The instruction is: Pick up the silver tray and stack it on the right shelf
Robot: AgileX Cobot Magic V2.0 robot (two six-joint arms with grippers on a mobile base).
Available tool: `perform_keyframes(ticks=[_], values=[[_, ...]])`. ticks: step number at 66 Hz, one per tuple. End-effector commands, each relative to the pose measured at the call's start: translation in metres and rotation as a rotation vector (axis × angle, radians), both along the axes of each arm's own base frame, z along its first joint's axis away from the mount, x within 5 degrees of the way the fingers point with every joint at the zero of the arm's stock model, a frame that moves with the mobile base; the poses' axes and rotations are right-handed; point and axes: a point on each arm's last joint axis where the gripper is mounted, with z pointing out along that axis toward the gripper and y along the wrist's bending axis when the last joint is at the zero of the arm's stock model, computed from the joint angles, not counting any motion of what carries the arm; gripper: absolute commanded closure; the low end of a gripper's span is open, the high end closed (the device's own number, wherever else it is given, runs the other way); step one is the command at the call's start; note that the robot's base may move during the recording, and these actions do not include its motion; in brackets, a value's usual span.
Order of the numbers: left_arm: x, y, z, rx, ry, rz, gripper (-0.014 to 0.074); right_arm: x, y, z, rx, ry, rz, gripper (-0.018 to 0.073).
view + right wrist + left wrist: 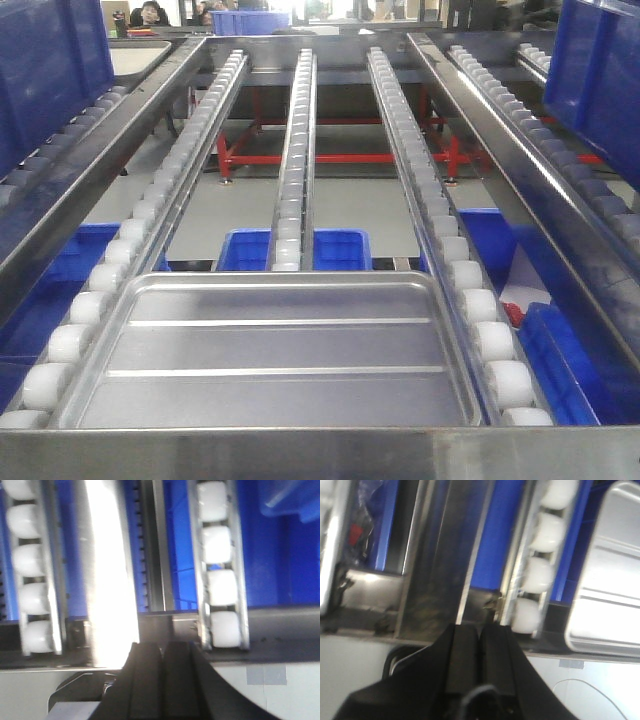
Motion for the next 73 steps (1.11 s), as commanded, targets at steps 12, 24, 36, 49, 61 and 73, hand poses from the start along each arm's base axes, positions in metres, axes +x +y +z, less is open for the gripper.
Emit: perform_keyframes(ticks=[12, 24, 36, 49, 61, 73], values=[[0.032, -0.035, 0.025, 0.006, -0.109, -0.028, 0.0689, 0.043, 0.034, 0.015, 0.036, -0.034, 0.021, 0.0478], [0.053, -0.069, 0.027, 0.036, -0.110, -0.076, 0.0689, 0.061, 0.065, 0.009, -0.014, -0.019, -0.005, 0.0478], [0.066, -0.102, 0.018, 0.061, -0.073, -0.087, 0.0689, 0.077, 0.100, 0.009, 0.026, 0.007, 0.032, 0.0478], [0.071, -0.123, 0.003, 0.081, -0.013, -0.119, 0.0689, 0.094, 0.139, 0.000, 0.042, 0.047, 0.102, 0.0478], [0.071, -0.123, -0.004, 0.108, 0.027, -0.119, 0.0689, 0.102, 0.156, -0.013, 0.025, 0.077, 0.138, 0.0478], [0.071, -0.123, -0.005, 0.110, 0.030, -0.118, 0.0689, 0.101, 0.156, -0.018, 0.008, 0.105, 0.133, 0.0478]])
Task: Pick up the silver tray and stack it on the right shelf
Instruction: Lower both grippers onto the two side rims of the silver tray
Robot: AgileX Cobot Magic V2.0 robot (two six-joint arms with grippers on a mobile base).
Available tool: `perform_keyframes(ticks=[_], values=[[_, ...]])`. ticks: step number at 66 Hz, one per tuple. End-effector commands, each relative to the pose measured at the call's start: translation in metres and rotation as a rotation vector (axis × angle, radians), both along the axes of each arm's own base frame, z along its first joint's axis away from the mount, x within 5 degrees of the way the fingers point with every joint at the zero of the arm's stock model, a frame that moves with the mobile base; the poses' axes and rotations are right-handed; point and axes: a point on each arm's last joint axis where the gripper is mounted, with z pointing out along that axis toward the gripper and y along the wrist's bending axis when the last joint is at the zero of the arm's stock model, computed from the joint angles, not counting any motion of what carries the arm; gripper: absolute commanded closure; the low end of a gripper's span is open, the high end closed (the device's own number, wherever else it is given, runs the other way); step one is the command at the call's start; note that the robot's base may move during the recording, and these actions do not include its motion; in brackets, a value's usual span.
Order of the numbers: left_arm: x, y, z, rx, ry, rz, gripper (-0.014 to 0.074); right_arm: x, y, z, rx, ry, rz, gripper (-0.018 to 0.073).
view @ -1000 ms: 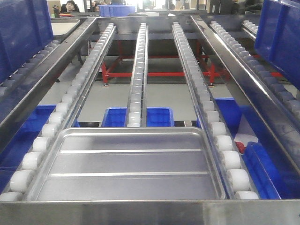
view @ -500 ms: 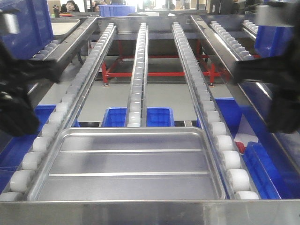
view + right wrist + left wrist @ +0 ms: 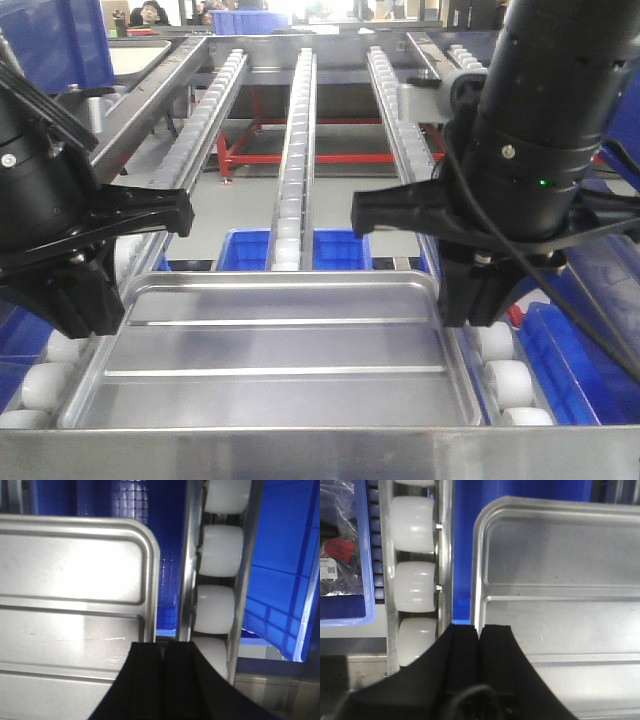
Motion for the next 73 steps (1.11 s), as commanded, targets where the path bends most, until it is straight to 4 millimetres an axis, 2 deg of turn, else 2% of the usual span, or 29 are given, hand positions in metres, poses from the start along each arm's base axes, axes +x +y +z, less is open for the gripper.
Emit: perform_keyframes(ticks=[1, 23, 48, 59, 63, 73], values=[[0.004, -0.005, 0.018, -0.050, -0.070, -0.002, 0.0689, 0.004, 0.002, 0.021, 0.041, -0.078, 0.008, 0.0478], [0.005, -0.006, 0.019, -0.064, -0.087, -0.004, 0.0689, 0.004, 0.003, 0.021, 0.062, -0.075, -0.002, 0.0469], [0.005, -0.004, 0.018, -0.035, -0.091, -0.019, 0.0689, 0.004, 0.003, 0.021, 0.062, -0.074, -0.003, 0.0214], [0.005, -0.004, 0.013, -0.018, -0.058, -0.013, 0.0683, 0.004, 0.004, 0.021, 0.064, -0.076, -0.003, 0.0193], [0.005, -0.005, 0.011, -0.020, -0.050, -0.009, 0.0623, 0.005, 0.004, 0.021, 0.067, -0.080, -0.002, 0.0193], [0.006, -0.007, 0.009, -0.037, -0.047, -0.001, 0.0323, 0.005, 0.005, 0.022, 0.077, -0.092, 0.001, 0.0193]])
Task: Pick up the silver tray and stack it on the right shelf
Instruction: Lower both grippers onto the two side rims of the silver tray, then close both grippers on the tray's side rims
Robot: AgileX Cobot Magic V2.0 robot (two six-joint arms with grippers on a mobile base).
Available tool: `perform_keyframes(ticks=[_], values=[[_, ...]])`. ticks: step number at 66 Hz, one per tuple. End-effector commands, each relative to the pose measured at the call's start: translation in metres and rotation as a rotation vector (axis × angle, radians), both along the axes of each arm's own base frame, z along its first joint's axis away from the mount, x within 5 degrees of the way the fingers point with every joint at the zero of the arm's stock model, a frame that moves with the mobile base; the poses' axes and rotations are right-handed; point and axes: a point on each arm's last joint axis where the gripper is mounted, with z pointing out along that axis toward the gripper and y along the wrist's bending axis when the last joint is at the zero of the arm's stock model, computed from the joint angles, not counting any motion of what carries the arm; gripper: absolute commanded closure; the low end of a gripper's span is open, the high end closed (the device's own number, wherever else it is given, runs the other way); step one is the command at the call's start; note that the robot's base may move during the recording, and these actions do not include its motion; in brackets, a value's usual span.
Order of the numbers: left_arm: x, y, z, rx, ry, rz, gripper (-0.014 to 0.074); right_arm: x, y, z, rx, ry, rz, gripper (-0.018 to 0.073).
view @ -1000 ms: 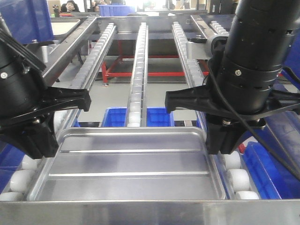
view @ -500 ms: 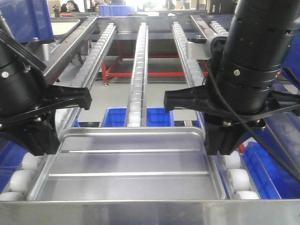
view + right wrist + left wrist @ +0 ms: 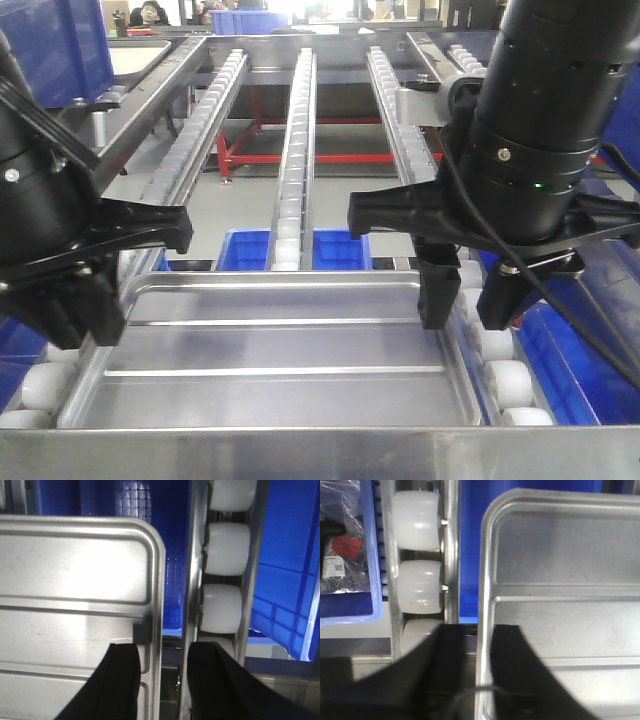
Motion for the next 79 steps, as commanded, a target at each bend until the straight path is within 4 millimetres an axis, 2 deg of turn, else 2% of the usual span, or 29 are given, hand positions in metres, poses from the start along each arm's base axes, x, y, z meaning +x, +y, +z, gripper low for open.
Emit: perform_keyframes(ticks=[1, 5, 28, 51, 79], values=[[0.004, -0.006, 0.018, -0.069, -0.067, 0.009, 0.0309, 0.005, 0.003, 0.022, 0.057, -0.094, 0.010, 0.0193], [0.005, -0.007, 0.018, -0.074, -0.073, 0.009, 0.0293, 0.006, 0.004, 0.022, 0.060, -0.096, 0.011, 0.0195], [0.008, -0.007, 0.017, -0.080, -0.097, 0.000, 0.0353, 0.009, 0.007, 0.006, 0.042, -0.056, 0.007, 0.0195], [0.010, -0.008, 0.001, -0.027, -0.042, -0.005, 0.0354, 0.009, 0.007, 0.006, 0.041, -0.054, 0.007, 0.0195], [0.010, -0.008, 0.000, -0.023, -0.037, -0.004, 0.0354, 0.009, 0.007, 0.006, 0.043, -0.056, 0.007, 0.0197]])
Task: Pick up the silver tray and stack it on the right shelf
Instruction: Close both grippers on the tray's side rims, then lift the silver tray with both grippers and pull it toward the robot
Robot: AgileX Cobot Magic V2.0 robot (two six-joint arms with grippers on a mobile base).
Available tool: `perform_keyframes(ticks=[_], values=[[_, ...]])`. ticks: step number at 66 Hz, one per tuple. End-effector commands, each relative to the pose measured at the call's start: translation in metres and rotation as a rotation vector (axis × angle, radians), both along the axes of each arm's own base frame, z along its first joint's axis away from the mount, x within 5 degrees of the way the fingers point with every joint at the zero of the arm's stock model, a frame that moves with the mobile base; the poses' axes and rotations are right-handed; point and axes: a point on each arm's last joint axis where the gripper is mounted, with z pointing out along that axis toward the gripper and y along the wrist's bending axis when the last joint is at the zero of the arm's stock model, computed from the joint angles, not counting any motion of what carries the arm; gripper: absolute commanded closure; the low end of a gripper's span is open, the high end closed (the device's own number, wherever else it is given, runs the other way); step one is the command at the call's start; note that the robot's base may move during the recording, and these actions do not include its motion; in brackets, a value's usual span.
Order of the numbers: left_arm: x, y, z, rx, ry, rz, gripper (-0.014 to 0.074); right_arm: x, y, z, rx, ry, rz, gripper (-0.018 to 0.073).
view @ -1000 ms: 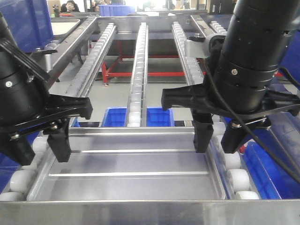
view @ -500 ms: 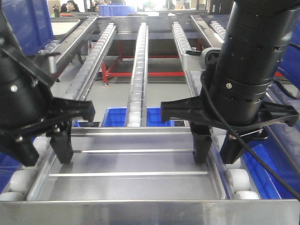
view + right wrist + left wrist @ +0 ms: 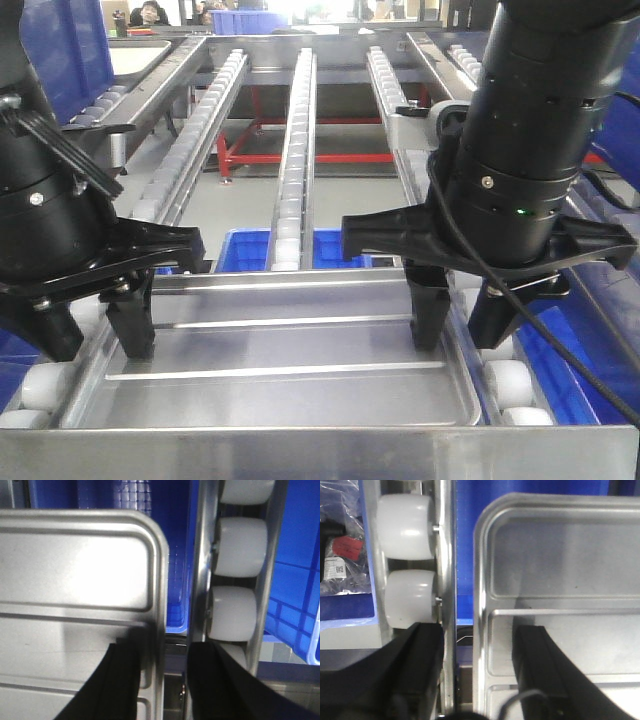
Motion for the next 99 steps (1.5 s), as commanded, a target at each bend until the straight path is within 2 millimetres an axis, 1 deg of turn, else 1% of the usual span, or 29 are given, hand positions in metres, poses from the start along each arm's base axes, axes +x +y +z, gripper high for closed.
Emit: perform_keyframes(ticks=[1, 41, 56, 77, 80, 83, 86, 90, 94, 99], values=[[0.0026, -0.0033, 0.0135, -0.039, -0.046, 0.006, 0.0354, 0.0047, 0.0027, 0.0207, 0.048, -0.081, 0.008, 0.0197], [0.0025, -0.0035, 0.0135, -0.041, -0.044, 0.008, 0.0354, 0.0047, 0.0027, 0.0207, 0.048, -0.081, 0.008, 0.0199], [0.0025, -0.0035, 0.0135, -0.041, -0.044, 0.008, 0.0354, 0.0048, 0.0028, 0.0207, 0.048, -0.081, 0.008, 0.0311], [0.0025, -0.0035, 0.0135, -0.041, -0.044, 0.008, 0.0356, 0.0048, 0.0028, 0.0207, 0.048, -0.081, 0.008, 0.0313], [0.0024, -0.0036, 0.0135, -0.043, -0.043, 0.009, 0.0382, 0.0048, 0.0028, 0.0207, 0.048, -0.081, 0.008, 0.0323], [0.0022, -0.0038, 0.0134, -0.048, -0.040, 0.014, 0.0440, 0.0046, 0.0027, 0.0206, 0.047, -0.080, 0.007, 0.0363], [0.0021, -0.0040, 0.0134, -0.050, -0.038, 0.016, 0.0506, 0.0046, 0.0026, 0.0206, 0.046, -0.079, 0.007, 0.0403], [0.0019, -0.0041, 0.0134, -0.053, -0.036, 0.019, 0.0613, 0.0042, 0.0023, 0.0203, 0.042, -0.074, 0.006, 0.0491], [0.0019, -0.0041, 0.0134, -0.053, -0.036, 0.019, 0.0701, 0.0038, 0.0019, 0.0201, 0.039, -0.070, 0.006, 0.0498], [0.0019, -0.0041, 0.0134, -0.053, -0.036, 0.019, 0.0685, 0.0038, 0.0019, 0.0201, 0.039, -0.070, 0.006, 0.0498]])
